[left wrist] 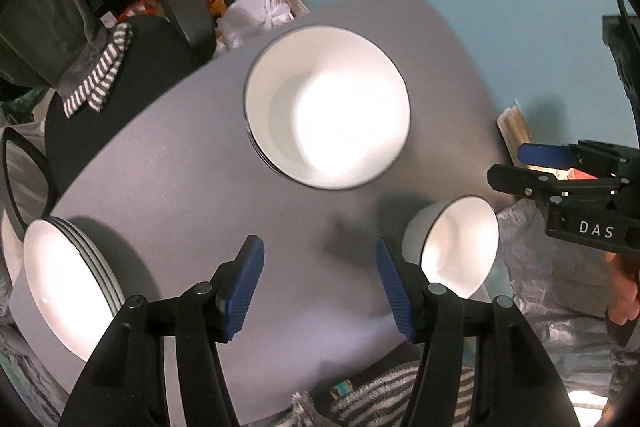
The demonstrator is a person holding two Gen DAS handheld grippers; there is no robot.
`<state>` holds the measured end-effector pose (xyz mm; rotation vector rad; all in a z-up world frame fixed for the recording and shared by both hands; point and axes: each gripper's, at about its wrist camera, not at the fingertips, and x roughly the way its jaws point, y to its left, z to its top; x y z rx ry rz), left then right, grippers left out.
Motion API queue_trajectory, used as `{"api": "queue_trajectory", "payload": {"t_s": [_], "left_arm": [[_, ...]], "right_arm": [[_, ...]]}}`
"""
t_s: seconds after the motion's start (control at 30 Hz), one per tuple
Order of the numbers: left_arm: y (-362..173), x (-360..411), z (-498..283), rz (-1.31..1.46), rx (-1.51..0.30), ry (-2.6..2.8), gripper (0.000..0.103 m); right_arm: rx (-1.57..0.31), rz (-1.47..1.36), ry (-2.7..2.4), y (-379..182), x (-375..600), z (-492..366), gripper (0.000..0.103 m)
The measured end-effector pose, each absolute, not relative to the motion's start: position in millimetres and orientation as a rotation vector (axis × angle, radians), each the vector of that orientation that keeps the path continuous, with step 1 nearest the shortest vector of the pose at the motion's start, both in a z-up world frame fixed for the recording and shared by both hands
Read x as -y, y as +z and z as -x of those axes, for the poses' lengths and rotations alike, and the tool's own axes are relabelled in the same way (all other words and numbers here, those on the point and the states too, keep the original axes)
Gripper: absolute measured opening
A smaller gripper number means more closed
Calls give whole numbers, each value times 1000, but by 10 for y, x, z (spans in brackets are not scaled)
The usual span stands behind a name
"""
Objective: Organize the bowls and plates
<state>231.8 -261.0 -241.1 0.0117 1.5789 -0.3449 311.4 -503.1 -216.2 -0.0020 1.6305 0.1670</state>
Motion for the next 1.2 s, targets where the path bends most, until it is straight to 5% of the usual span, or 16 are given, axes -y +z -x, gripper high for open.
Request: {"api": "queue_trajectory", "payload": {"t_s": [1.2], "left_arm": [[-3116, 3447, -1846, -50, -1710, -438, 64]], "right_arm": [[-1641, -157, 100, -2901, 5238, -2463, 55]]}}
